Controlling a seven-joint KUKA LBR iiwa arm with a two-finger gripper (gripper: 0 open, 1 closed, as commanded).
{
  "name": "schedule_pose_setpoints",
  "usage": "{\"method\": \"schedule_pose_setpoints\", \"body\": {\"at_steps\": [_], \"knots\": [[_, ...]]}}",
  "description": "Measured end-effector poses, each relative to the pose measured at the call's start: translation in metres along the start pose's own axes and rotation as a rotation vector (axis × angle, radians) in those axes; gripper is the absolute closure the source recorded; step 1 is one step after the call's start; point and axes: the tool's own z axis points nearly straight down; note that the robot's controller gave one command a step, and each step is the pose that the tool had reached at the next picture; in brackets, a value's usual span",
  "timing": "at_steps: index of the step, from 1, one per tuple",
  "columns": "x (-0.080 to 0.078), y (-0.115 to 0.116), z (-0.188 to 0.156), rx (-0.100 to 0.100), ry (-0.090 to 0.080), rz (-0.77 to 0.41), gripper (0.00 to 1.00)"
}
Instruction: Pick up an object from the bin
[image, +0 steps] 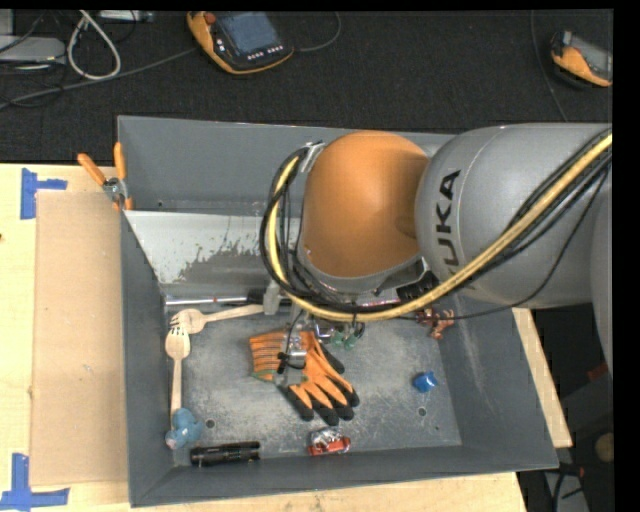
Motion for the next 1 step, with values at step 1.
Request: {"method": "schedule_pose_setpoints", "body": {"at_steps": [1], "knots": [[-0.0017,-0.0011,-0.0046,-0.001,-0.008,0.004,0.00]]}}
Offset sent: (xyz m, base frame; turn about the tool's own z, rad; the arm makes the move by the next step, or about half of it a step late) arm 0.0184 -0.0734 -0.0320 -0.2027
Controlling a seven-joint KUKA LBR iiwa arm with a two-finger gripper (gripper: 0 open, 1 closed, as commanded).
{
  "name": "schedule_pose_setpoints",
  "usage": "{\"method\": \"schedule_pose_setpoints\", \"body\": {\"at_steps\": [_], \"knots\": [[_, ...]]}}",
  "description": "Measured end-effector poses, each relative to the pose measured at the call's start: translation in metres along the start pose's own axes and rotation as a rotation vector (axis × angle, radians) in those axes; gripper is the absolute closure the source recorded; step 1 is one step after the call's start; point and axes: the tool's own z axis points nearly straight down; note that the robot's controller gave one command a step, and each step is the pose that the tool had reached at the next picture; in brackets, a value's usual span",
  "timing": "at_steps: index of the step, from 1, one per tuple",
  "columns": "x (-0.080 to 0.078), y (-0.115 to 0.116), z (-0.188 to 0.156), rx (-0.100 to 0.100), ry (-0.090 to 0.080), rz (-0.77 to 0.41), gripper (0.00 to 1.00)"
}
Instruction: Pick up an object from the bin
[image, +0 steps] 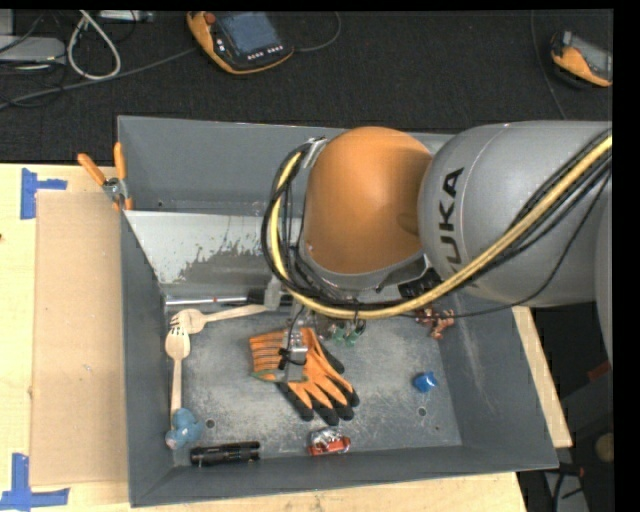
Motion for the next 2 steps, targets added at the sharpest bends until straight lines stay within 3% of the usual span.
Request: {"method": "schedule_pose_setpoints", "body": {"at_steps": [1,2], "knots": [[-0.002,-0.008,0.005,-0.002,-0.001,-0.047,0.00],[-0.003,0.016,0.024,0.000,-0.001,-0.075,0.00]]}}
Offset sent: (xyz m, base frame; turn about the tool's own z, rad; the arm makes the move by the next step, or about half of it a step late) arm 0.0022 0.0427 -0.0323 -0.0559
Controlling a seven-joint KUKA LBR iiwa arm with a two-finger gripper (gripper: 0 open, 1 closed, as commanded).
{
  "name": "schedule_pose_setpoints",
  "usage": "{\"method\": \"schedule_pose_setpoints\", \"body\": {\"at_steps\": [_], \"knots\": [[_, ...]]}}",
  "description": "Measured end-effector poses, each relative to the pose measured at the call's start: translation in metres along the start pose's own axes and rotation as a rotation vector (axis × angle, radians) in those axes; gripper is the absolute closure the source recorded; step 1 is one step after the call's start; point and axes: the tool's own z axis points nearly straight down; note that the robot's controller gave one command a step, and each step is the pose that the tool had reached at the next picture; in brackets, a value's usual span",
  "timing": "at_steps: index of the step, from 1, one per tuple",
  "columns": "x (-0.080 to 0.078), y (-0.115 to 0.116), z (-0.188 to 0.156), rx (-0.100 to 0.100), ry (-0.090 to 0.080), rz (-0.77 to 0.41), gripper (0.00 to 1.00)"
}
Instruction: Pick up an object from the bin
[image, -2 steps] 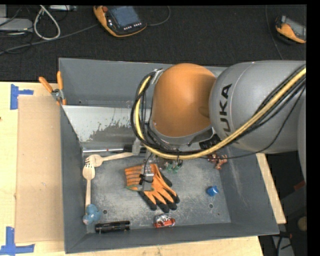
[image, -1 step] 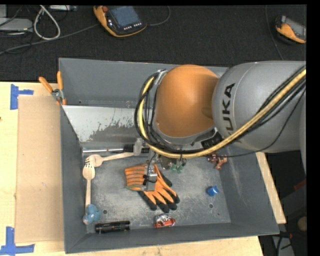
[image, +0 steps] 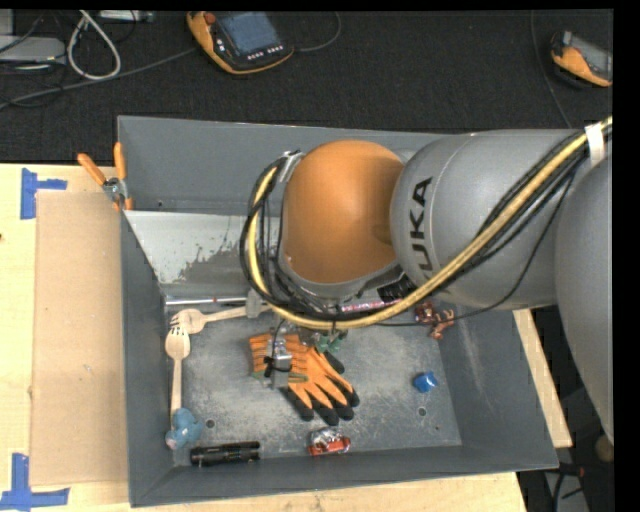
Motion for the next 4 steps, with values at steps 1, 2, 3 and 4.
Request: {"method": "schedule_pose_setpoints", "body": {"at_steps": [1,2,3,4], "knots": [[0.003,-0.040,0.065,-0.001,-0.001,-0.131,0.00],[0.037,-0.074,0.071,-0.005,0.003,-0.176,0.00],[0.028,-0.085,0.126,0.000,0.002,0.086,1.00],[0.028,-0.085,0.126,0.000,0.003,0.087,1.00]]}}
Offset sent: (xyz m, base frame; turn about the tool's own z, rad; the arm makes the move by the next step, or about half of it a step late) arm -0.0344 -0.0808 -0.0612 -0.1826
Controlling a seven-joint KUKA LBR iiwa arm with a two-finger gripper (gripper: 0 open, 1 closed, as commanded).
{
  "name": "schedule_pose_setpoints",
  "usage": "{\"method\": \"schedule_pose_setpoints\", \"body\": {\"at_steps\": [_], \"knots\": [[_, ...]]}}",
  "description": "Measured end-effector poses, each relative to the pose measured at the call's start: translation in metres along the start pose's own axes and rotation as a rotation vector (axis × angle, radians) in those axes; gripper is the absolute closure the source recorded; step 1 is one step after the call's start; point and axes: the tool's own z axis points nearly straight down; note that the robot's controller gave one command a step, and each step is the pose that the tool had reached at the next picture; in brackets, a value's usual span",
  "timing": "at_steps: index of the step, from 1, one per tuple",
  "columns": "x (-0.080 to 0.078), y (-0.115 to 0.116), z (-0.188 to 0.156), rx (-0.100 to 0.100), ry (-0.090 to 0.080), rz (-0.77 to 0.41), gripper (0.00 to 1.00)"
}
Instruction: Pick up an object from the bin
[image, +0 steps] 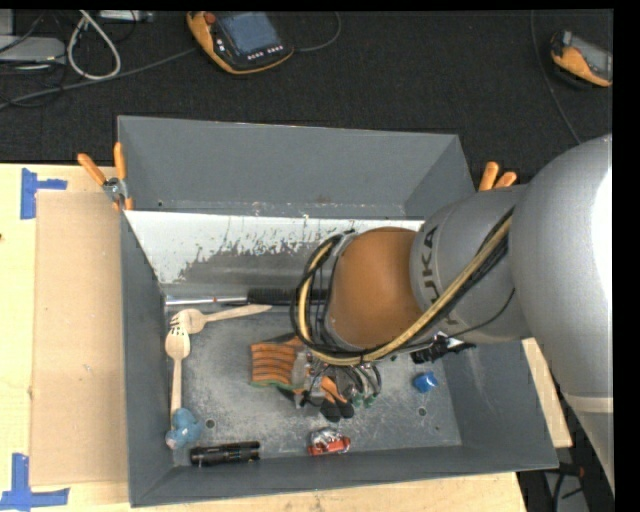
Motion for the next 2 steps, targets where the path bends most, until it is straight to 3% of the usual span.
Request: {"method": "schedule_pose_setpoints", "body": {"at_steps": [1,2], "knots": [[0.0021,-0.0030,-0.0631,0.001,0.005,-0.009,1.00],[0.0018,-0.0036,-0.0697,0.000,0.002,-0.006,1.00]]}}
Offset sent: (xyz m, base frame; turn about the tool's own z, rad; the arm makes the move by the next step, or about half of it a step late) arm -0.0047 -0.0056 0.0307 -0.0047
